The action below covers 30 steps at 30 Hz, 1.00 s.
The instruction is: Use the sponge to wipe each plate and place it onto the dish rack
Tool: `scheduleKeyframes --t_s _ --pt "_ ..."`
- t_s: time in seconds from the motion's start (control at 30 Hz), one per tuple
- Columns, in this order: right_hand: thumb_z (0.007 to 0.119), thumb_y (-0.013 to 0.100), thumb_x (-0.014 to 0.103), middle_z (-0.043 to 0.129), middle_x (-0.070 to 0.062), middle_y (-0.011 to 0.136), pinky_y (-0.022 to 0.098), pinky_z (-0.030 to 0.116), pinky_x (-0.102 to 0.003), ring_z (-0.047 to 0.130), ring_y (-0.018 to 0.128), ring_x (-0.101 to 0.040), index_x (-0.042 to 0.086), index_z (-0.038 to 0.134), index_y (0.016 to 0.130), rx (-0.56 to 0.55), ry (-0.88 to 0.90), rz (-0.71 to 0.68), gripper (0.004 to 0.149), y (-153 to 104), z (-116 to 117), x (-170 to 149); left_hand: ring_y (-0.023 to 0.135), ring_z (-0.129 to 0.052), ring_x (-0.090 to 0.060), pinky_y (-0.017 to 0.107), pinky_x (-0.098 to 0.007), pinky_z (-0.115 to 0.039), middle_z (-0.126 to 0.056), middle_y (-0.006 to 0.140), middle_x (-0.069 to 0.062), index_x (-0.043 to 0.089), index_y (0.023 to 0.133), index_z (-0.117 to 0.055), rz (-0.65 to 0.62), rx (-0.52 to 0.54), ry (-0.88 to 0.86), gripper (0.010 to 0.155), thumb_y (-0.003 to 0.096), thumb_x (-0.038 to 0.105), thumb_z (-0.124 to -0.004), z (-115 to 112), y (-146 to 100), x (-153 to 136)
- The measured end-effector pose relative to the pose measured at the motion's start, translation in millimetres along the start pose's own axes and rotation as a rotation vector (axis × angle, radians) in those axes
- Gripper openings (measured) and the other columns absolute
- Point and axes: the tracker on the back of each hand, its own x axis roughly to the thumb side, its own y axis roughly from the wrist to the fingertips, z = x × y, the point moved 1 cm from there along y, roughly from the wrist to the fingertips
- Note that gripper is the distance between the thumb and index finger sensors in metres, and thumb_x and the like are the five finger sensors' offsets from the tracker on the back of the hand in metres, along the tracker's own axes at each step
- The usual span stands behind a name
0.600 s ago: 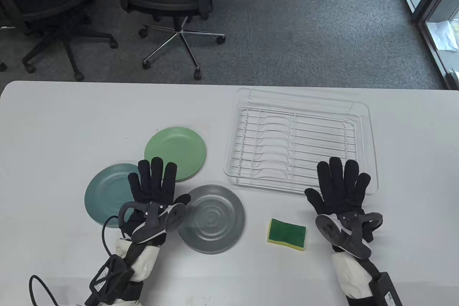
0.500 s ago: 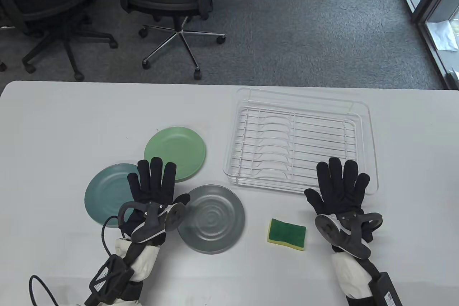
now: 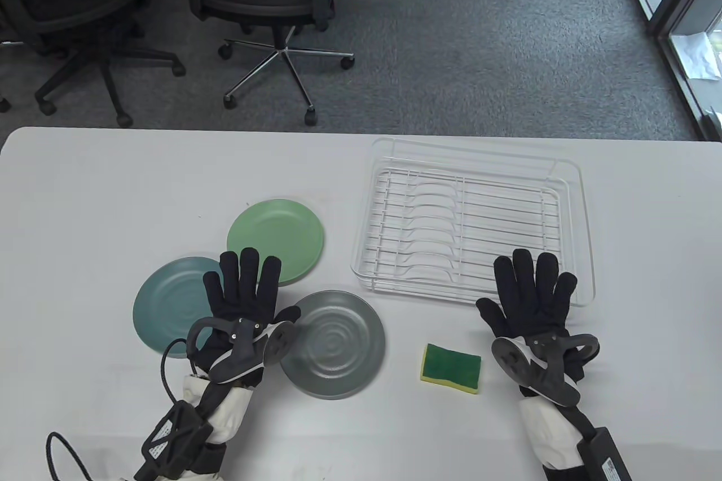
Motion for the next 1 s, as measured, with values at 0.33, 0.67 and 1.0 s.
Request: scheduleKeyframes --t_s 0.33,0.67,1.0 --pt "0.061 0.055 0.056 0.031 -0.021 0.122 0.074 0.033 -0.067 0.021 0.106 -0.048 0.013 0.033 0.118 -0.012 0.101 -0.062 0.081 1 -12 5 0.101 -0.009 -0.069 0.068 -0.083 -0.026 -0.007 0.116 -0.042 0.001 0.113 0.004 0.004 0.008 -0.002 0.094 0.0577 0.059 -0.044 0 0 0" --pt "0.073 0.048 0.055 0.067 -0.021 0.109 0.060 0.076 -0.052 0.074 0.087 -0.043 0.008 0.049 0.114 0.137 0.169 -0.266 0.085 2 -15 30 0.101 -0.009 -0.069 0.069 -0.083 -0.026 -0.008 0.117 -0.041 0.001 0.113 0.003 0.008 0.001 0.002 0.093 0.0578 0.059 -0.045 0 -1 0" --pt "0.074 0.048 0.052 0.069 -0.026 0.107 0.061 0.074 -0.055 0.073 0.088 -0.048 0.004 0.053 0.112 0.526 0.200 -0.404 0.082 -1 22 56 0.102 -0.011 -0.069 0.069 -0.083 -0.028 -0.009 0.117 -0.041 0.001 0.114 0.000 0.021 0.002 -0.003 0.092 0.0579 0.059 -0.045 -1 0 -2"
